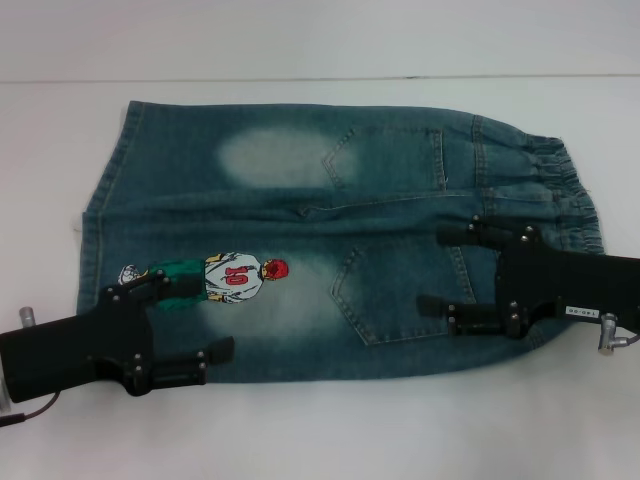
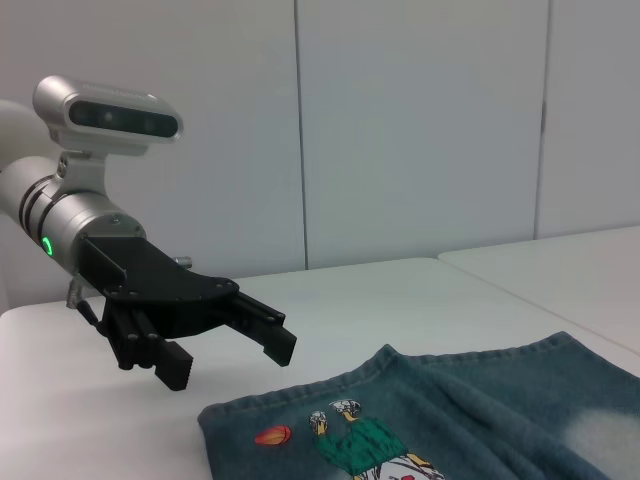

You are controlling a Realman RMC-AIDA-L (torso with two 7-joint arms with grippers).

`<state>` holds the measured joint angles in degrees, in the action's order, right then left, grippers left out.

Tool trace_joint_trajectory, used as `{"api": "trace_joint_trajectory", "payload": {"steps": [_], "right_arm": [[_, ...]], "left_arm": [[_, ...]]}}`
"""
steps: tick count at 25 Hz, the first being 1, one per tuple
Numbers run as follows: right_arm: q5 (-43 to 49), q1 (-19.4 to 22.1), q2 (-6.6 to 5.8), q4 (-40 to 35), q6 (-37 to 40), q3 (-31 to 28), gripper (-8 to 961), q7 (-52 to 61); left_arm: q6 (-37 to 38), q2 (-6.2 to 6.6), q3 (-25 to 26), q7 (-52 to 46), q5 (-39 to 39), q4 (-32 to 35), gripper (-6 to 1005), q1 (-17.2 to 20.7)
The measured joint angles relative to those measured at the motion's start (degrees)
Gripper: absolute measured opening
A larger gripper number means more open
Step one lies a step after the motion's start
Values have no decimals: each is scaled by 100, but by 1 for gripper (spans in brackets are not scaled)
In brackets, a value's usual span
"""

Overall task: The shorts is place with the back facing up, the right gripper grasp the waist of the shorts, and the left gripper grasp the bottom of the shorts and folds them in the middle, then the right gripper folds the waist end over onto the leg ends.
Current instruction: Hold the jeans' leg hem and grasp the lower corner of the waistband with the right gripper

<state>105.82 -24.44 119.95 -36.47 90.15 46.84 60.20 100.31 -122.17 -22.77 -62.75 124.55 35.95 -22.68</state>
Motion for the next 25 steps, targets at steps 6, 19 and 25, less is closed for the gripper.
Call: {"api": "trace_joint_trajectory", "payload": {"steps": [6, 19, 25], "right_arm": [[0, -15, 2, 0, -10, 9, 911, 1], [1, -34, 2, 0, -35, 46, 912, 38], [0, -34, 3, 0, -29, 34, 911, 43]], "left_arm": [[-11, 0, 0, 1, 0, 0, 938, 0], [-12, 9, 0, 17, 0, 0, 939, 0], [-12, 9, 42, -46, -7, 27, 939, 3]]}}
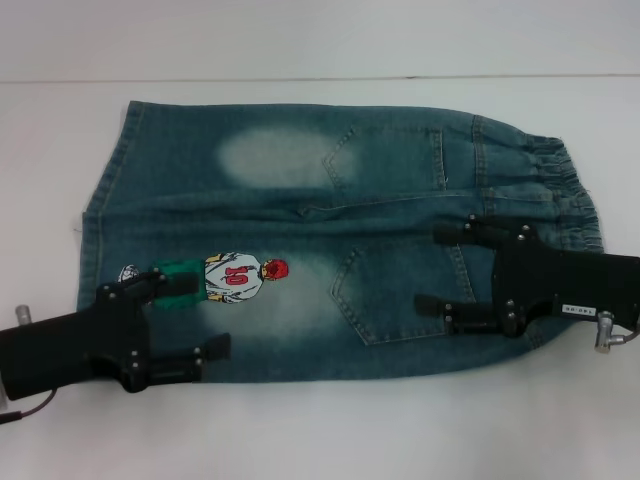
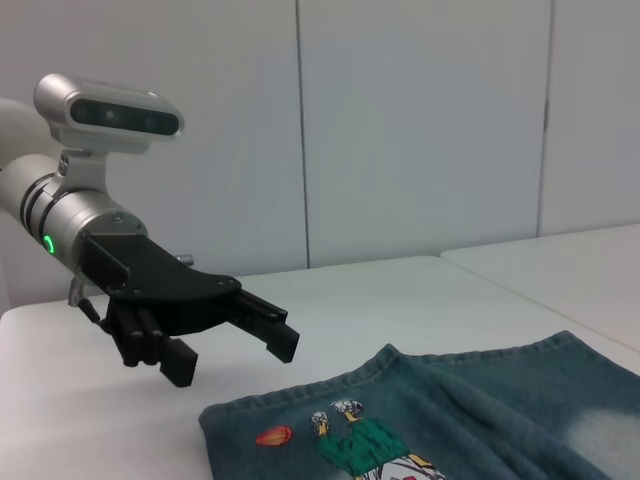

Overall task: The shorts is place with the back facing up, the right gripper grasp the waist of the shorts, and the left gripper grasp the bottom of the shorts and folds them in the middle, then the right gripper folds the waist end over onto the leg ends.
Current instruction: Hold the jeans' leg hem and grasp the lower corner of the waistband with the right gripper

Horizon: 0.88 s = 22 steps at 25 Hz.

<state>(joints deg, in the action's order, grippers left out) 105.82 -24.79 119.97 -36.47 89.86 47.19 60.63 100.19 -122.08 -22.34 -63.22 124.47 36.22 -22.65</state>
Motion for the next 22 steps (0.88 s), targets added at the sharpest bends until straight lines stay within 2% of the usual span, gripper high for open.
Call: {"api": "trace_joint_trajectory", "payload": {"steps": [5, 11, 16, 22], "right_arm": [[0, 29, 0, -21, 15, -33, 911, -1], [-9, 60, -8, -46, 28, -44, 911, -8], [-13, 51, -28, -55, -3, -43, 912, -10], [-17, 57, -21, -201, 22, -43, 912, 43]], "left_arm": [[47, -61, 167, -609, -40, 577, 939, 119], [141, -155, 57, -2161, 226, 1897, 938, 304], [284, -154, 30, -3401, 718, 2669, 937, 283], [380, -75, -16, -4516, 1675, 3232, 936, 67]]}}
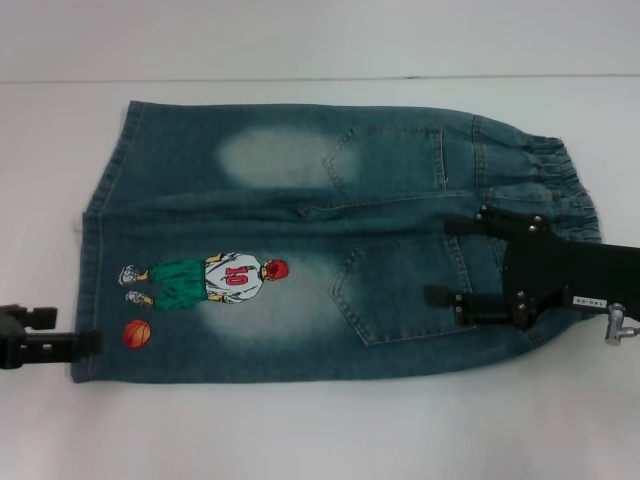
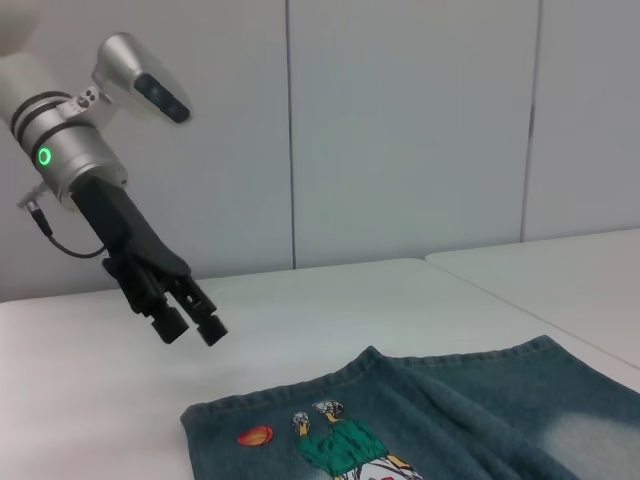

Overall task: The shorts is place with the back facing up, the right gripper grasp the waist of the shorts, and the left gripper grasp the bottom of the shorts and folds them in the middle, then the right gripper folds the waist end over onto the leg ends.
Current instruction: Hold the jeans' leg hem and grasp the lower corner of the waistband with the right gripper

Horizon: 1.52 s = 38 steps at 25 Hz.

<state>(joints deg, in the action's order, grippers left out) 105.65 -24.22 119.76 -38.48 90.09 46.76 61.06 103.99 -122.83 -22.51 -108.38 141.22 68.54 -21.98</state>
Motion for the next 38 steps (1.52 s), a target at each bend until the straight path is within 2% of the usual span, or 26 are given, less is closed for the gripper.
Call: {"api": "trace_joint_trajectory", "payload": {"steps": [7, 10, 19, 38], "right_arm": [[19, -46, -18, -8, -15, 3, 911, 53], [26, -54, -19, -10, -14, 1, 911, 54], [33, -16, -27, -19, 13, 0, 912, 31], [35, -44, -23, -19, 11, 17, 912, -15]], "left_arm": [[-160, 30, -50, -567, 811, 101, 935, -305], [-331, 28, -240, -782, 1039, 45, 935, -360], [-410, 22, -788, -831, 1160, -16, 934, -342], [-882, -12, -939, -1037, 1545, -358, 898, -490]]}}
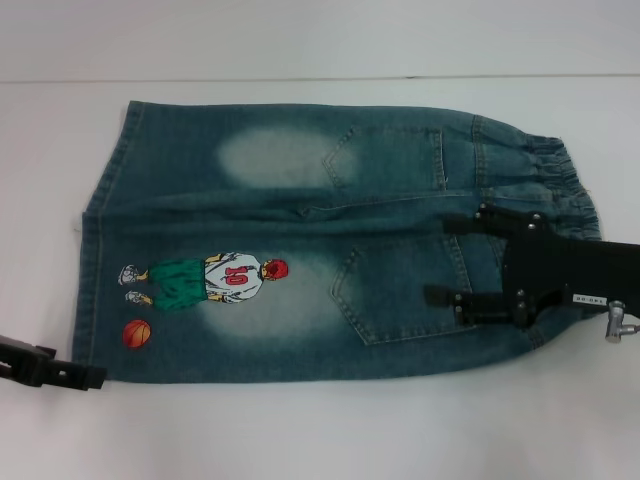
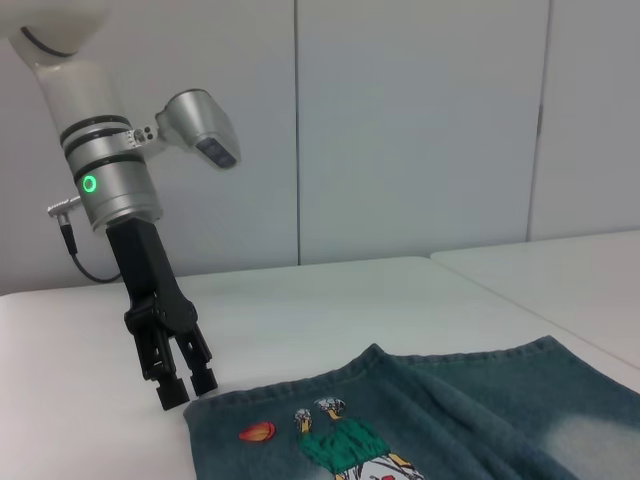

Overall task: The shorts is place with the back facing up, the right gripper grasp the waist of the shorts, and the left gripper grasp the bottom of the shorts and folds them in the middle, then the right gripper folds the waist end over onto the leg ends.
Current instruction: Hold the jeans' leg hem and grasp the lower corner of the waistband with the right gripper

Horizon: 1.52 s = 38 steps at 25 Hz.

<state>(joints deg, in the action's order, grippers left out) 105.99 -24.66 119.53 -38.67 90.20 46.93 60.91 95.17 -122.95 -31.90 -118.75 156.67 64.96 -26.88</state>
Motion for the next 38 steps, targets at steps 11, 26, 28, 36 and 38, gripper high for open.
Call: {"api": "trace_joint_trajectory", "payload": {"steps": [11, 26, 28, 36, 38], "right_arm": [[0, -13, 9, 0, -41, -14, 912, 0], [-10, 9, 9, 0, -55, -18, 911, -1], [-12, 22, 9, 0, -55, -17, 911, -1], [-27, 44, 9, 0, -56, -17, 911, -1], [-27, 44, 9, 0, -56, -17, 911, 0]], "left_arm": [[38, -10, -264, -92, 16, -44, 876, -74], [187, -9, -250, -138, -48, -1, 846, -156], [188, -1, -242, -150, -48, 7, 842, -161], [147, 14, -253, -213, -31, -43, 739, -236], [120, 16, -254, -248, -29, -45, 648, -241]]}}
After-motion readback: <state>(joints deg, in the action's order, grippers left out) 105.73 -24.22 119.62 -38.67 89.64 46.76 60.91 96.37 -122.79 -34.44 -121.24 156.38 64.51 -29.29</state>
